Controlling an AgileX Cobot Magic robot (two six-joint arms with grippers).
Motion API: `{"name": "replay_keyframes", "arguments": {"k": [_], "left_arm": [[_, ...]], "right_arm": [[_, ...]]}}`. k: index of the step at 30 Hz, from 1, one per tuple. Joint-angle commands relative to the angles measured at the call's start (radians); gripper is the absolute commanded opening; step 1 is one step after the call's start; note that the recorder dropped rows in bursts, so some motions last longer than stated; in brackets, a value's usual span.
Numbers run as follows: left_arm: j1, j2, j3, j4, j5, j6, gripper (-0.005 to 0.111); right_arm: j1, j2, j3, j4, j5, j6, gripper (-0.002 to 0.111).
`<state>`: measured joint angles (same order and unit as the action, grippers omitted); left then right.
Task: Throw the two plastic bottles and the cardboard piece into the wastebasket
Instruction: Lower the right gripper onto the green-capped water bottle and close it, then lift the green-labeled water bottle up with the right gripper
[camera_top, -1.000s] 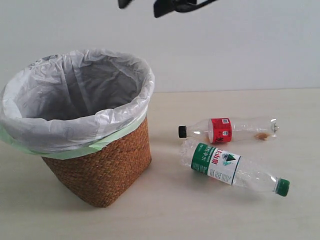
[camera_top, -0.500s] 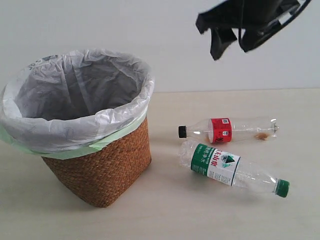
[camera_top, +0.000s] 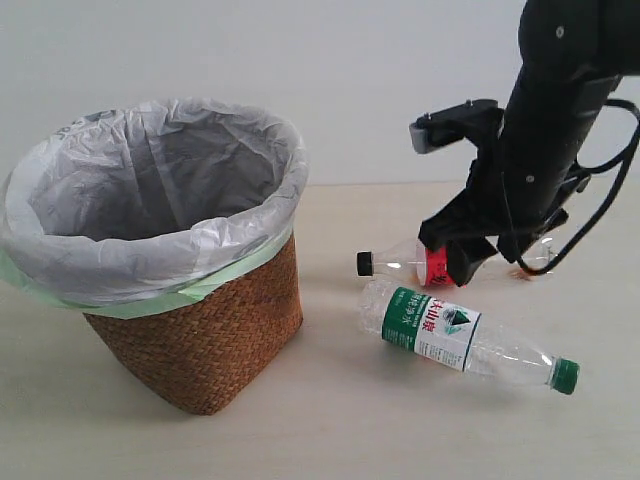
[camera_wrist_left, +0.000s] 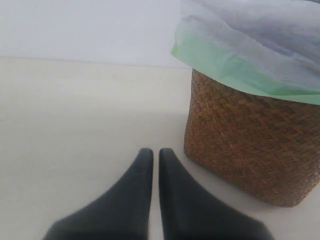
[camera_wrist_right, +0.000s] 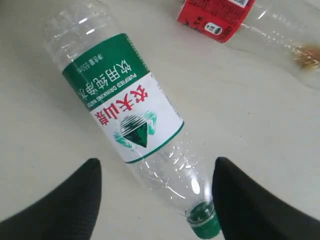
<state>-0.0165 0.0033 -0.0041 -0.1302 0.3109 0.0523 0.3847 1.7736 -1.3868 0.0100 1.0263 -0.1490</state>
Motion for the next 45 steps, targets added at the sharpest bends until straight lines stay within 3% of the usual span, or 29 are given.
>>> {"name": "replay_keyframes", "arguments": {"k": [1,11,20,31,45], "left_arm": [[0.001,-0.003,0.004,0.003,-0.001,-0.008,0.004],[0.001,-0.003,0.004,0.003,-0.001,-0.008,0.004],[0.001,-0.003,0.004,0.003,-0.001,-0.008,0.004],[0.001,-0.003,0.004,0.003,-0.001,-0.008,0.004],[0.001,-0.003,0.004,0.003,-0.001,-0.008,0.004]], "right_arm": [[-0.005,-0.007,0.093,0.006,-0.130,-0.061,0.056],[0.009,-0.003,0.130,0.010,-0.161,-0.139,0.056],[0.092,0.075,0.130,-0.010,-0.189,-0.156,0.056],[0.092,0.114,0.130,-0.117,-0.195,-0.145,0.056],[0.086,0.192,0.130,-0.118,-0.206,-0.125,0.056]]}}
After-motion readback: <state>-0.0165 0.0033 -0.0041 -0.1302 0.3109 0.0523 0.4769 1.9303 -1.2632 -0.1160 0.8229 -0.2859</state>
